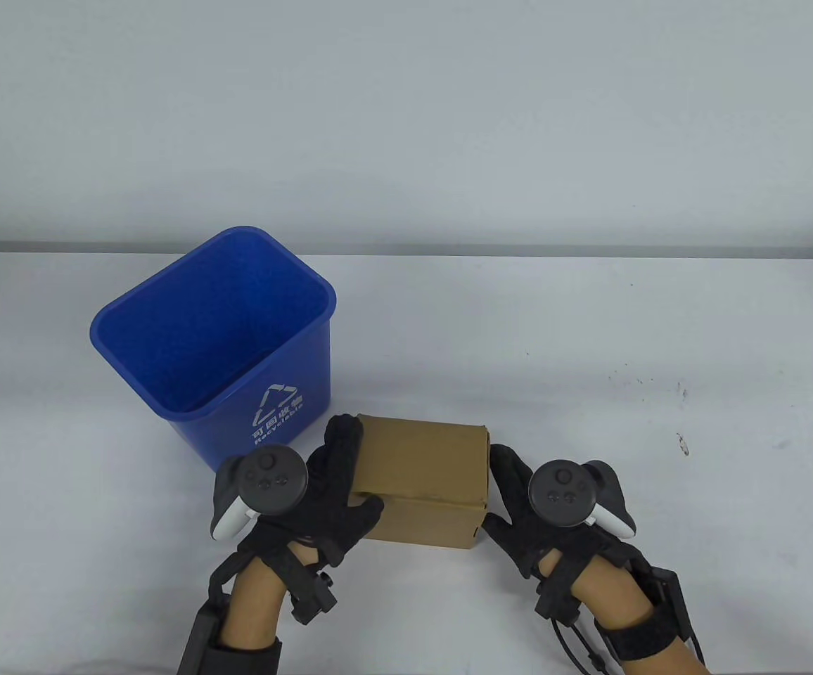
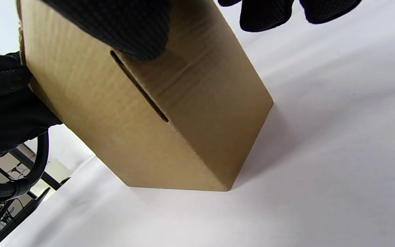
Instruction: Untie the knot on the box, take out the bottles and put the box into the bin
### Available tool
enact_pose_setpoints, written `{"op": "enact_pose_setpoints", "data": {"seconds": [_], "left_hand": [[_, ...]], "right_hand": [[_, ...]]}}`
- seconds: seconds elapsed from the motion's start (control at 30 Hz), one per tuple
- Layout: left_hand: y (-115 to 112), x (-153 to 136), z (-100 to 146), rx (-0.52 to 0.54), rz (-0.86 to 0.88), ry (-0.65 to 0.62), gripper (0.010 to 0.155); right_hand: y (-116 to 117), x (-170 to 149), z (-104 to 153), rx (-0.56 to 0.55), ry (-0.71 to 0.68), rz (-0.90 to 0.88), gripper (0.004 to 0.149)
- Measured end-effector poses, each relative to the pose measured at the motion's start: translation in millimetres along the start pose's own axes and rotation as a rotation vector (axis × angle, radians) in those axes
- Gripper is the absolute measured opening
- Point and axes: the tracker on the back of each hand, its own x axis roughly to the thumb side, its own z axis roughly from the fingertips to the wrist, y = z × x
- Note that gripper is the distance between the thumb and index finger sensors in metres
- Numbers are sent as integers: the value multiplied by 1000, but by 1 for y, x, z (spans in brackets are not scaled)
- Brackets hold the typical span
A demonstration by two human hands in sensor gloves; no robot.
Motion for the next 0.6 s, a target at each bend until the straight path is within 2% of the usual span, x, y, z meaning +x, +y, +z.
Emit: {"op": "enact_pose_setpoints", "data": {"seconds": [0.27, 0.33, 0.6], "left_hand": [[-5, -5, 3, 55, 59, 14, 95], [-4, -5, 4, 96, 82, 17, 92], [-2, -8, 5, 155, 66, 29, 91]], "right_hand": [[4, 2, -2, 8, -13, -1, 82], [5, 4, -2, 9, -15, 17, 82], [7, 5, -3, 5, -21, 33, 82]]}}
